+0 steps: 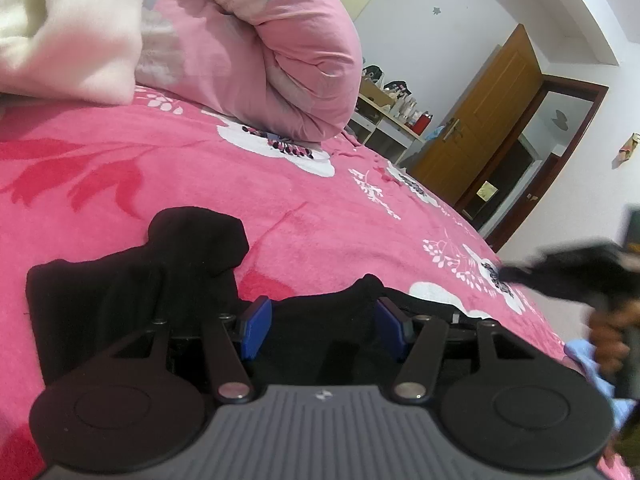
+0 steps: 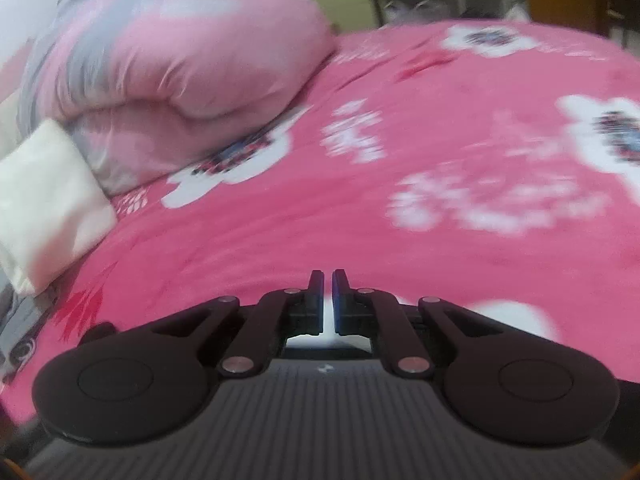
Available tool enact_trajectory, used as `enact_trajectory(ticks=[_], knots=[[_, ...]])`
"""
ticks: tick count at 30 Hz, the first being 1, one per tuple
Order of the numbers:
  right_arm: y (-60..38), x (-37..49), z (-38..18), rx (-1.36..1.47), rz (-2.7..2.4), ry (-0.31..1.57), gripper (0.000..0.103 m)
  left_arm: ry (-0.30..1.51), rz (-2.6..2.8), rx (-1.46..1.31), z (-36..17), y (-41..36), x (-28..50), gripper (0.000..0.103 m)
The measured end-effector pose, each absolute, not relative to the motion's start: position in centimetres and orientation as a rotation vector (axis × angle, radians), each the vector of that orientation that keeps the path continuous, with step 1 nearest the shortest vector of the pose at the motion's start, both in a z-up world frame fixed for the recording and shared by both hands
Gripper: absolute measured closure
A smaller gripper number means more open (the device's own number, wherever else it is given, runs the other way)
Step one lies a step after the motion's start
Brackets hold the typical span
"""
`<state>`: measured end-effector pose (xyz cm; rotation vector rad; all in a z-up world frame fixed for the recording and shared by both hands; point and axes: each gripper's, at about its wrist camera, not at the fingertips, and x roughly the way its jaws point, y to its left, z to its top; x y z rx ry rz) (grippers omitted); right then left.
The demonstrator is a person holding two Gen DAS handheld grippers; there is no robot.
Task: Fold clothes
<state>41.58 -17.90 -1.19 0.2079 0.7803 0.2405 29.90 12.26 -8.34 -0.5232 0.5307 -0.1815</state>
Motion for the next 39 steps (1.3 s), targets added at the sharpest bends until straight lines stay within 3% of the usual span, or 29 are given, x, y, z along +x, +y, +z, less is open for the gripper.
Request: enact_trajectory(ticks=[5,11,13,19,24,28,34,39], knots=[[-24.7,37.9,-1.1,0.179,0.145,0.848,0.097,0.532,-0.180,-0.522,-8.4,12.2,29.9,0.044],[-25.6,39.2,-5.8,0.179,0.151,0.969,0.099,0.531,-0.182,-0.522,-8.4,12.3,29.9,0.044],[-25.4,40.7,-7.0,0.168,0.125,0.924,0.103,0.531,-0.184,-0.524,-8.4,12.3,29.9,0.044],[-27.6,43.6,-6.3,0.336,0.012,0.841,0.101,0.530,-0.188,-0.533,-8.5,12.4,29.9,0.044],[-24.7,40.6,-3.4,0.245,0.179,0.850,0.098,0.532,-0.185,-0.527,-8.5,12.3,29.9,0.044],[-21.4,41.6,-5.8,0.133,0.211,0.964,0.102,0.530,-0.187,-0.530,-8.5,12.3,29.9,0.044],[-22.6,45.5,-6.3,0.166,-0.002,0.839,0.103,0.528,-0.187,-0.534,-8.6,12.3,29.9,0.044],[-22.5,42.4,-4.2,0.211,0.117,0.825,0.098,0.530,-0.184,-0.530,-8.5,12.2,29.9,0.044]])
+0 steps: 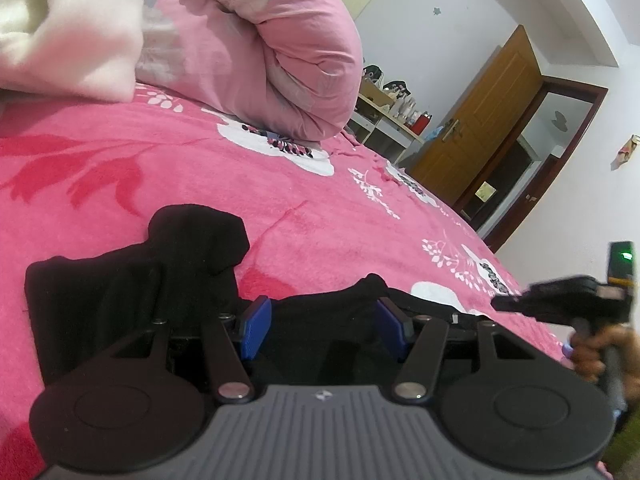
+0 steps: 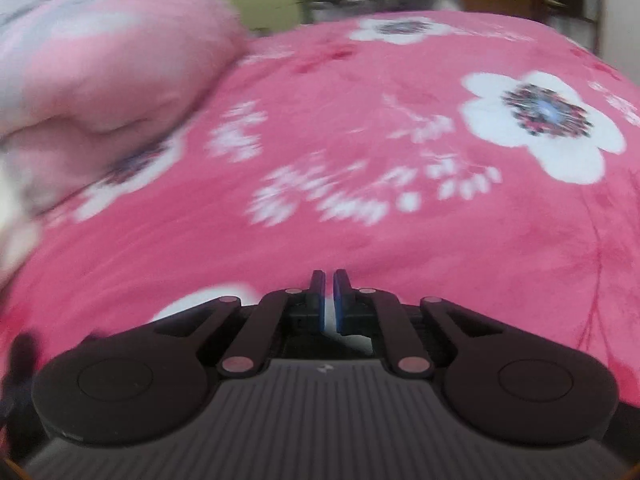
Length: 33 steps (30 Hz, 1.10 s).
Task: Fold clothes
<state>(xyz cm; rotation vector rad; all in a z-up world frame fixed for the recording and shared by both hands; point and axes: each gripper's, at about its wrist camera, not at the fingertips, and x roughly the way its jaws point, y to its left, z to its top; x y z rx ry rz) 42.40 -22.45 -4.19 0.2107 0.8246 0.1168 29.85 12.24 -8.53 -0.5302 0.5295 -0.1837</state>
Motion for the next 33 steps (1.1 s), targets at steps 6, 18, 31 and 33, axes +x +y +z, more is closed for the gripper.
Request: enact_trajectory(ticks=[6,18,31,33], knots=[[-21.6,41.9,-6.6,0.186,0.144,0.903,0.094,0.518,-0.191,-0.541,-8.6,12.5,29.7,0.044],[-22.4,30.6,4.1,0.236,0.176,0.775,0.083,0.315,-0.145,-0.560,-0.7,16.0,24.6,0.033],[-8.3,29.3,2.8,0.242,0.512,0.865,0.072,0.550,-0.029,-0.661,-5.9,25.2,22.4,0.024],[-5.4,30.7,1.4,0.254,0.551,0.883,0.071,0.556,-0.050,-0.648,-6.7,24.7,22.9,0.024]])
